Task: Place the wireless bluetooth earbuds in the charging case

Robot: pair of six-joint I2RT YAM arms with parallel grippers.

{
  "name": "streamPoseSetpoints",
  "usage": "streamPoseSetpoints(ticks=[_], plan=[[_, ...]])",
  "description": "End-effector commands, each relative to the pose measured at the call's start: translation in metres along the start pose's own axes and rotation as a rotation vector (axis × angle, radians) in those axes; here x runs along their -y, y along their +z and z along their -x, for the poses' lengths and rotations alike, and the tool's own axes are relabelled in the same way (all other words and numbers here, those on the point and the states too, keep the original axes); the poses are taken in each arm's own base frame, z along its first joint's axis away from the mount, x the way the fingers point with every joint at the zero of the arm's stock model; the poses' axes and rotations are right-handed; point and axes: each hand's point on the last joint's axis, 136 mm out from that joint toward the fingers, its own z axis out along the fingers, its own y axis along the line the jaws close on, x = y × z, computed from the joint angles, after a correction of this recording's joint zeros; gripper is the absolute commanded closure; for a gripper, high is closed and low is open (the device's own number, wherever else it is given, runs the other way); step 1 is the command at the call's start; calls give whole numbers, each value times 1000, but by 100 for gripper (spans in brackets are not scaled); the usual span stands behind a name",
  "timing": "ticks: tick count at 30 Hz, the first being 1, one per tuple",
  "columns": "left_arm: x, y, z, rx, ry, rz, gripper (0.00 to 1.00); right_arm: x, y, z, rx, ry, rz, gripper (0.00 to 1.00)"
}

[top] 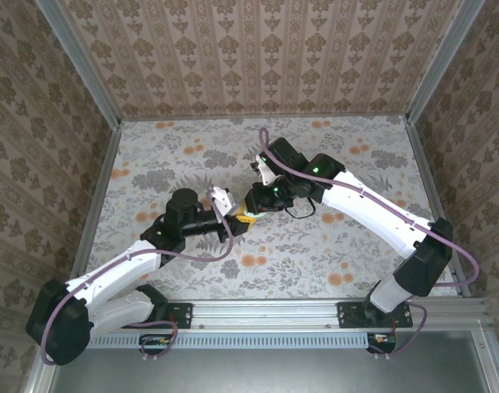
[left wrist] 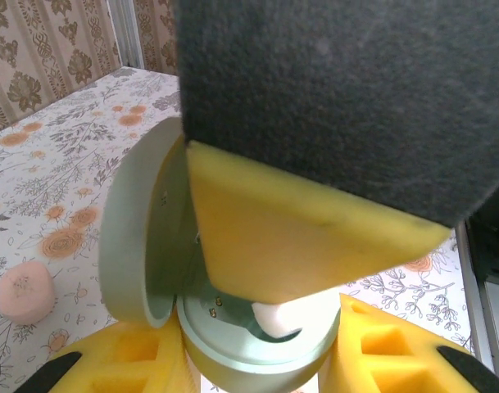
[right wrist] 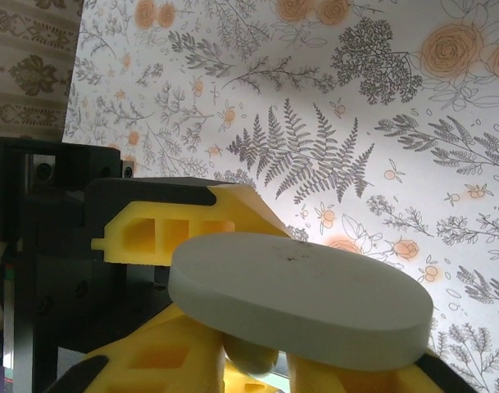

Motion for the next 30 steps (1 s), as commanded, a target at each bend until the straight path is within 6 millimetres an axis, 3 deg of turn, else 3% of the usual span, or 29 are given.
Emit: streamPoseSetpoints(ticks=[1,19,25,30], plan=[[3,-2,16,47,41,-5,84,4,3,-7,-35,-10,-34,71],[1,-2,14,40,30,8,85,-15,-27,3,74,-24,39,67],[-5,-4,14,43,-9,33,85,-30,-52,10,173,-40,144,67],[-18,-16,13,67,-68,85,86,-16,-78,17,259,-5,153,67]])
